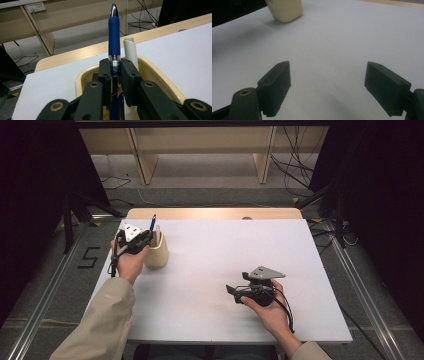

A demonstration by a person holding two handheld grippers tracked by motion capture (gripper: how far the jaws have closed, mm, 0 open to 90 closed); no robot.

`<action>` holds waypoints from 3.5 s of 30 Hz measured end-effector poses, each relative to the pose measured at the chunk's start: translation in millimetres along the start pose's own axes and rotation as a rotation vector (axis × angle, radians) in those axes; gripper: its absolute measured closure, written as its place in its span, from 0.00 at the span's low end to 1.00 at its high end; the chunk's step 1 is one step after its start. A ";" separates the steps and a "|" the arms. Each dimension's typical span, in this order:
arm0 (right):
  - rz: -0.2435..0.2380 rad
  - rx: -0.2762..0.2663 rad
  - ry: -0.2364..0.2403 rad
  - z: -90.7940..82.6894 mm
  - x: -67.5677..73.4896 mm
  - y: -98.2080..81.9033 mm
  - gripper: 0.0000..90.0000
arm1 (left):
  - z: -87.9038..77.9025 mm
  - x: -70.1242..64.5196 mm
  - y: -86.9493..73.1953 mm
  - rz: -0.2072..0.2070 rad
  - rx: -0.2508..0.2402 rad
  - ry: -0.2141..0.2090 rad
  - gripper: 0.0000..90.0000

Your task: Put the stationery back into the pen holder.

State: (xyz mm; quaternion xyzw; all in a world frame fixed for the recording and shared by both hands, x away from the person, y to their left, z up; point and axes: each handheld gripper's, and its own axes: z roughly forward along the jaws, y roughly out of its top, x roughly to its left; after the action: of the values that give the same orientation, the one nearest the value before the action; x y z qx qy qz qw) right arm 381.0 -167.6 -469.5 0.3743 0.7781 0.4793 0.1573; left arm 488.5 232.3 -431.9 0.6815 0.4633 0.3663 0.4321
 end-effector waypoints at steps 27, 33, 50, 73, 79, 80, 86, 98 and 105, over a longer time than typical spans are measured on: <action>0.000 -0.002 -0.001 -0.1 0.2 0.0 0.24 | -11.5 -1.3 2.7 0.018 -0.014 -0.001 0.81; 0.002 -0.001 -0.001 0.3 0.5 0.0 0.24 | -20.7 -0.7 5.9 0.001 -0.034 -0.008 0.74; 0.003 -0.003 -0.004 -0.5 -0.4 0.2 0.24 | -46.6 -1.5 15.8 -0.073 0.004 -0.150 0.49; 0.004 -0.004 -0.003 -1.2 -2.0 0.1 0.24 | -78.1 -42.1 1.0 0.029 0.037 -0.409 0.32; 0.002 -0.002 -0.002 -1.4 -1.8 0.0 0.24 | -81.9 -54.2 -5.5 0.062 0.051 -0.440 0.32; 0.000 -0.003 -0.002 -1.6 -1.9 0.0 0.24 | -82.9 -56.2 -7.1 0.065 0.054 -0.444 0.32; 0.003 0.001 -0.002 -2.0 -2.4 0.0 0.24 | -87.0 -63.3 -17.8 0.083 0.066 -0.464 0.32; 0.002 0.009 0.004 -4.2 -3.7 -1.4 0.24 | -93.6 -69.0 -46.6 0.128 0.094 -0.509 0.31; -0.003 0.016 0.016 -6.8 -5.6 -2.8 0.24 | -97.8 -66.0 -58.6 0.130 0.104 -0.510 0.31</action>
State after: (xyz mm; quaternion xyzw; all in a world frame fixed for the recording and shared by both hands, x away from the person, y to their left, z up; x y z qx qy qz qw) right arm 379.4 -176.7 -469.1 0.3707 0.7836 0.4758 0.1489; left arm 362.1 205.8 -457.9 0.8013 0.3131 0.1854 0.4749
